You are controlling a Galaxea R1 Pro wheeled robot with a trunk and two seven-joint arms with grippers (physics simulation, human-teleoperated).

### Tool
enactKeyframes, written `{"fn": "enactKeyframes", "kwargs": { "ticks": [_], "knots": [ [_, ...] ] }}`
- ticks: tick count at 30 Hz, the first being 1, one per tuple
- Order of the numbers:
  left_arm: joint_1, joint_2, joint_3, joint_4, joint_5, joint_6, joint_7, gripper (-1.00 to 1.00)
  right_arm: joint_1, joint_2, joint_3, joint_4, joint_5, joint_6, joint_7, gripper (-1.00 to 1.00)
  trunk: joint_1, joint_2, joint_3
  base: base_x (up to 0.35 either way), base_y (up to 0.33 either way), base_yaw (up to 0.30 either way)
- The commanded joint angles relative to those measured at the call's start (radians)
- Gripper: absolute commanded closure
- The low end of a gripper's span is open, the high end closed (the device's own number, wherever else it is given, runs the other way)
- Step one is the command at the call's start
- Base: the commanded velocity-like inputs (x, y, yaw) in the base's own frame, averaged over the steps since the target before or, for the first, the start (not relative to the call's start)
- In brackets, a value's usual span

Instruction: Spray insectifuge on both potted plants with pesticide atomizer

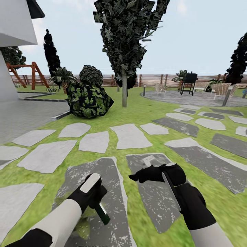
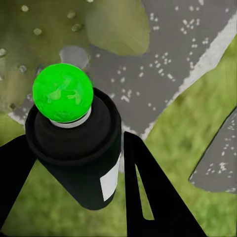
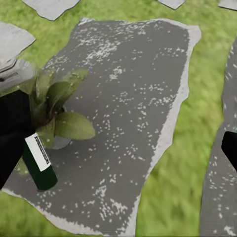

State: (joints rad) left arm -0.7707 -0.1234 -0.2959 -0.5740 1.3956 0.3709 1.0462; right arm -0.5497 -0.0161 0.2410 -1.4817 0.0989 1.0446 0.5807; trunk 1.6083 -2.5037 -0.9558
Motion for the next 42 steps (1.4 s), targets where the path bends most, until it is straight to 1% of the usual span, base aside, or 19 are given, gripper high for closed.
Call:
{"fn": "enactKeyframes", "kwargs": {
  "ticks": [1, 4, 7, 8, 10, 16, 26, 30, 31, 32, 33, 34, 36, 37, 38, 39, 40, 41, 42],
  "knots": [
    [0.0, 0.001, -0.002, 0.002, 0.005, 0.007, 0.006, 1.0, -0.001, -0.001, 0.0, -0.001, 0.01, 0.003, 0.008, -1.0, 0.0, 0.0, -0.001, 0.002, -0.001, 0.292],
    [0.001, 0.001, 0.005, 0.011, 0.009, 0.013, 0.015, 1.0, -0.002, -0.001, 0.0, -0.006, 0.008, 0.003, 0.009, -1.0, 0.0, 0.0, -0.001, 0.001, -0.001, 0.292],
    [-0.004, -0.001, 0.008, 0.081, 0.015, 0.026, 0.01, 1.0, -0.002, -0.004, -0.002, -0.018, -0.005, 0.003, 0.01, -1.0, 0.0, 0.0, -0.001, 0.0, 0.0, 0.227],
    [-0.008, -0.006, 0.009, 0.11, 0.018, 0.046, 0.006, 1.0, -0.002, -0.004, -0.003, -0.022, -0.013, 0.003, 0.01, -1.0, 0.0, 0.0, -0.001, 0.0, 0.0, 0.062],
    [-0.009, -0.008, 0.009, 0.122, 0.025, 0.064, -0.008, 1.0, -0.001, -0.005, -0.002, -0.024, -0.017, 0.003, 0.01, -1.0, 0.0, 0.0, -0.001, 0.0, 0.0, 0.033],
    [-0.01, -0.012, 0.004, 0.128, 0.033, 0.073, -0.035, 1.0, 0.0, -0.003, -0.002, -0.025, -0.019, 0.003, 0.01, -1.0, 0.0, 0.0, -0.001, 0.0, -0.064, 0.007],
    [-0.01, -0.011, -0.004, 0.137, 0.025, 0.072, -0.084, 1.0, 0.002, -0.003, -0.001, -0.026, -0.018, 0.003, 0.01, -1.0, 0.0, 0.0, -0.001, 0.0, -0.33, 0.0],
    [-0.01, -0.013, -0.007, 0.13, 0.019, 0.057, -0.097, 1.0, 0.003, -0.002, -0.001, -0.038, -0.016, 0.003, 0.01, -1.0, 0.0, 0.0, 0.0, 0.0, -0.349, 0.144],
    [-0.007, -0.016, -0.012, 0.128, 0.017, 0.024, -0.123, 1.0, 0.004, -0.003, -0.001, -0.041, -0.017, 0.003, 0.01, -1.0, 0.0, 0.0, 0.001, 0.0, -0.35, 0.237],
    [-0.004, -0.019, -0.027, 0.127, 0.016, -0.003, -0.147, 1.0, 0.004, -0.003, -0.002, -0.042, -0.017, 0.003, 0.01, -1.0, 0.0, 0.0, 0.001, 0.0, -0.35, 0.249],
    [0.004, -0.023, -0.083, 0.132, 0.015, -0.048, -0.18, 1.0, 0.004, -0.002, -0.001, -0.044, -0.016, 0.003, 0.01, -1.0, 0.0, 0.0, 0.002, 0.0, -0.327, 0.261],
    [0.02, -0.021, -0.104, 0.134, 0.014, -0.077, -0.189, 1.0, 0.004, -0.002, -0.001, -0.044, -0.016, 0.003, 0.01, -1.0, 0.0, 0.0, 0.003, 0.0, -0.228, 0.264],
    [0.048, -0.017, -0.124, 0.132, 0.012, -0.123, -0.201, 1.0, 0.004, -0.001, 0.0, -0.044, -0.017, 0.003, 0.01, -1.0, 0.0, 0.0, 0.004, 0.0, -0.149, 0.267],
    [0.061, -0.016, -0.135, 0.131, 0.003, -0.146, -0.216, 1.0, 0.005, -0.001, 0.001, -0.044, -0.018, 0.003, 0.01, -1.0, 0.0, 0.0, 0.004, 0.0, -0.075, 0.269],
    [0.081, -0.017, -0.168, 0.131, -0.046, -0.181, -0.255, 1.0, 0.005, 0.0, 0.005, -0.044, -0.018, 0.003, 0.01, -1.0, 0.0, 0.0, 0.005, 0.0, -0.038, 0.27],
    [0.095, -0.019, -0.193, 0.131, -0.087, -0.216, -0.28, 1.0, 0.005, 0.0, 0.008, -0.044, -0.017, 0.003, 0.009, -1.0, 0.0, 0.0, 0.006, 0.0, -0.024, 0.271],
    [0.1, -0.019, -0.202, 0.131, -0.105, -0.232, -0.29, 1.0, 0.006, 0.0, 0.008, -0.044, -0.016, 0.003, 0.009, -1.0, 0.0, 0.0, 0.006, 0.0, -0.02, 0.271],
    [0.108, -0.02, -0.217, 0.131, -0.133, -0.256, -0.305, 1.0, 0.005, 0.0, 0.01, -0.043, -0.015, 0.003, 0.009, -1.0, 0.0, 0.0, 0.007, 0.0, -0.013, 0.271],
    [0.114, -0.021, -0.226, 0.131, -0.153, -0.272, -0.316, 1.0, 0.005, 0.001, 0.011, -0.042, -0.015, 0.003, 0.009, -1.0, 0.0, 0.0, 0.007, 0.0, -0.008, 0.272]
  ]
}}
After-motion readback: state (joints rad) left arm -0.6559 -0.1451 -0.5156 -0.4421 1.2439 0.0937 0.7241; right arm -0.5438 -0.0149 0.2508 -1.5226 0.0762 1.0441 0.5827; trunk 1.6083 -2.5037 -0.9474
